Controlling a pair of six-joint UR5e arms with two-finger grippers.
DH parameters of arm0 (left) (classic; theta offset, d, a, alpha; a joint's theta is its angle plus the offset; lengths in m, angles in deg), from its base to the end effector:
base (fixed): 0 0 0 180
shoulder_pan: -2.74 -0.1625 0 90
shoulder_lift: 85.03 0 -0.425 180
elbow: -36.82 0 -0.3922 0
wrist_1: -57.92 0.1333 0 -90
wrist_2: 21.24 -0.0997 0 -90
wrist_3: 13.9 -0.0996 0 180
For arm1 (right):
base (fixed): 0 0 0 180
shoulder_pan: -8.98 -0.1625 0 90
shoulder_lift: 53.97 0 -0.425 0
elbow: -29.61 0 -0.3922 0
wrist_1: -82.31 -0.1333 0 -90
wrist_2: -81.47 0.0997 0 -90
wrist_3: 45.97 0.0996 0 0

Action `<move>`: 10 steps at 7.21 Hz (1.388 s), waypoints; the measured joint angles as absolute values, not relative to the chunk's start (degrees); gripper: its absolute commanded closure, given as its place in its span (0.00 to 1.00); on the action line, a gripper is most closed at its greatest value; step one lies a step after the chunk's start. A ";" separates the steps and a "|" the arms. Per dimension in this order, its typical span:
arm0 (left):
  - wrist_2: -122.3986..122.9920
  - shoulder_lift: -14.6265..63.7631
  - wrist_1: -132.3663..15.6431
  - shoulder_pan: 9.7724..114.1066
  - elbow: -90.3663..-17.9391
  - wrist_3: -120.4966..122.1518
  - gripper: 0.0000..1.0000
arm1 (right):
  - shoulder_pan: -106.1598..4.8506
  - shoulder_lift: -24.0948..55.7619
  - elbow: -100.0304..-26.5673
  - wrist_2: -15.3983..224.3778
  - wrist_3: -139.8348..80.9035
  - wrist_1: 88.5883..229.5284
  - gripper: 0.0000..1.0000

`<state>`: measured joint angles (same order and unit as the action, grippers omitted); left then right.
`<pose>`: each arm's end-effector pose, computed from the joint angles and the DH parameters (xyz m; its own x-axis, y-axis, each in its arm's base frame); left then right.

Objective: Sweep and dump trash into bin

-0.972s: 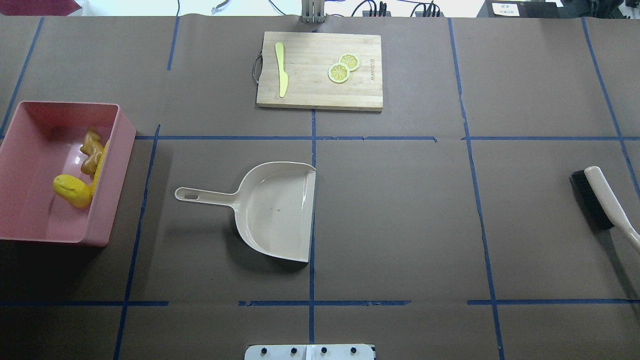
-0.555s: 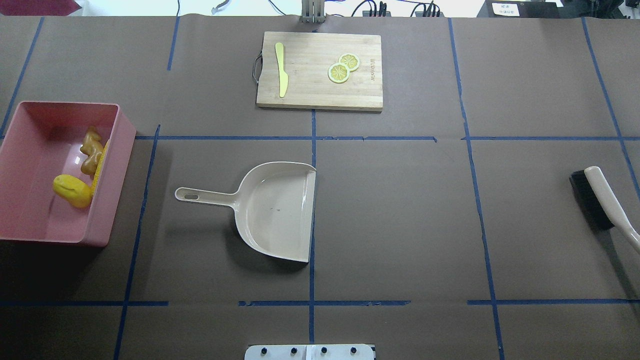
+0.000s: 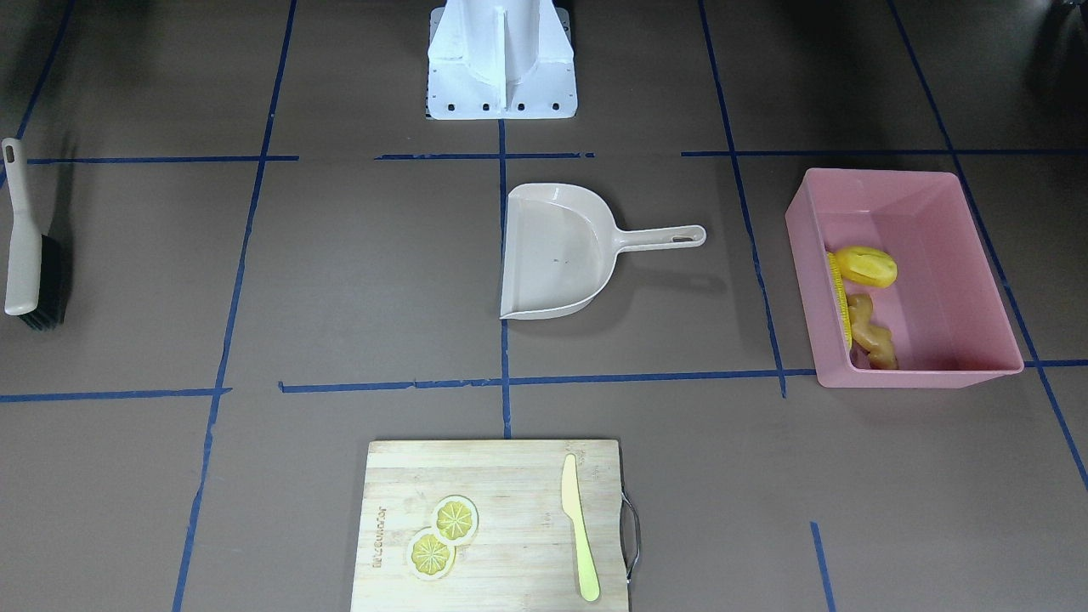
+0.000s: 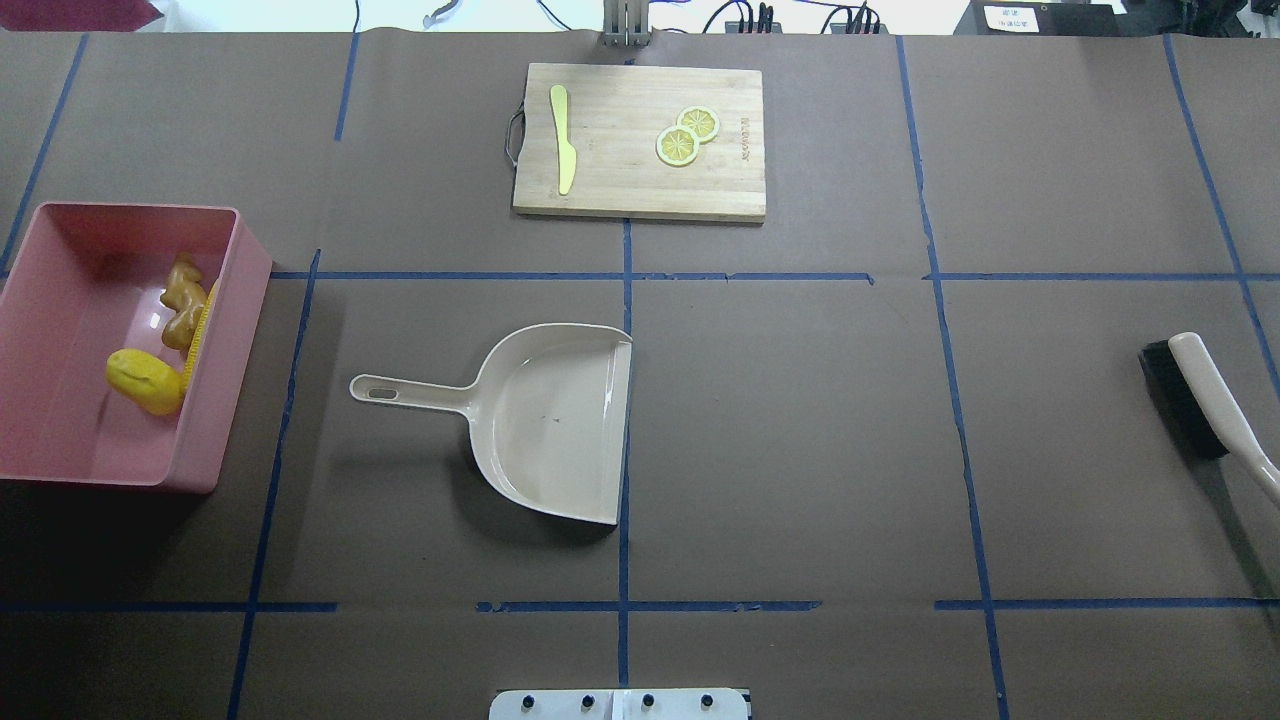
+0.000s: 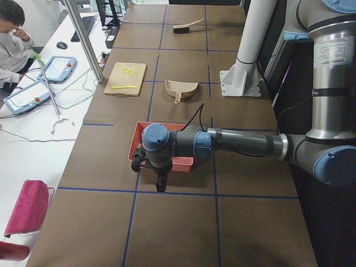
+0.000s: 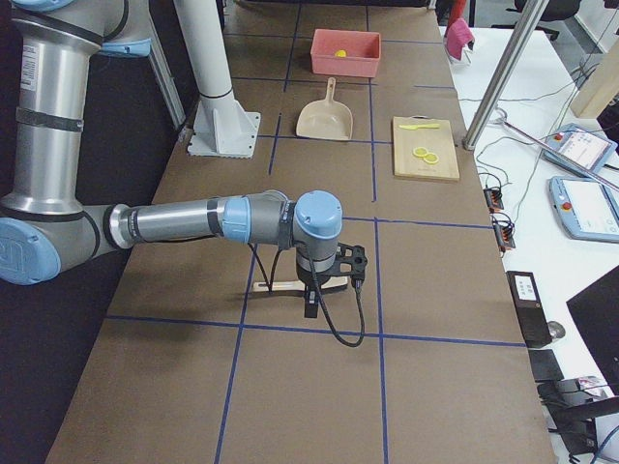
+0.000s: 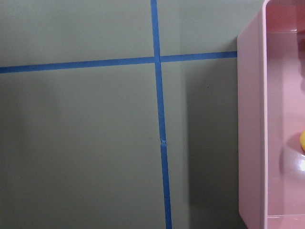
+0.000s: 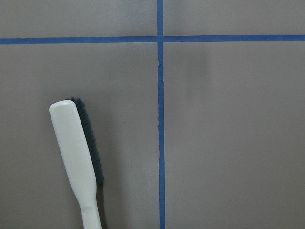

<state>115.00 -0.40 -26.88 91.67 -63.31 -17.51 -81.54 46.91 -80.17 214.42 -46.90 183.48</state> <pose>-0.0529 -0.4513 0.6227 0.6891 0.0703 -0.7213 -0.0622 0.9973 0.0378 0.0691 -0.4034 0.5960 0.7317 0.0174 0.6814 0.0028 0.9996 -0.0286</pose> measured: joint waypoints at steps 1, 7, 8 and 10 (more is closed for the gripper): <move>115.00 -0.29 -26.89 91.64 -62.88 -17.51 0.00 | -81.47 46.92 -80.17 214.44 -46.90 183.47 0.00; 114.99 -0.81 -26.81 91.60 -63.21 -17.48 0.00 | -81.01 46.92 -80.17 214.64 -46.82 183.47 0.00; 114.99 -0.81 -26.83 91.60 -63.36 -17.50 0.00 | -80.81 46.91 -80.17 214.66 -46.83 183.47 0.00; 114.99 -0.47 -26.89 91.60 -63.55 -17.55 0.00 | -80.17 46.63 -80.14 214.55 -46.84 183.45 0.00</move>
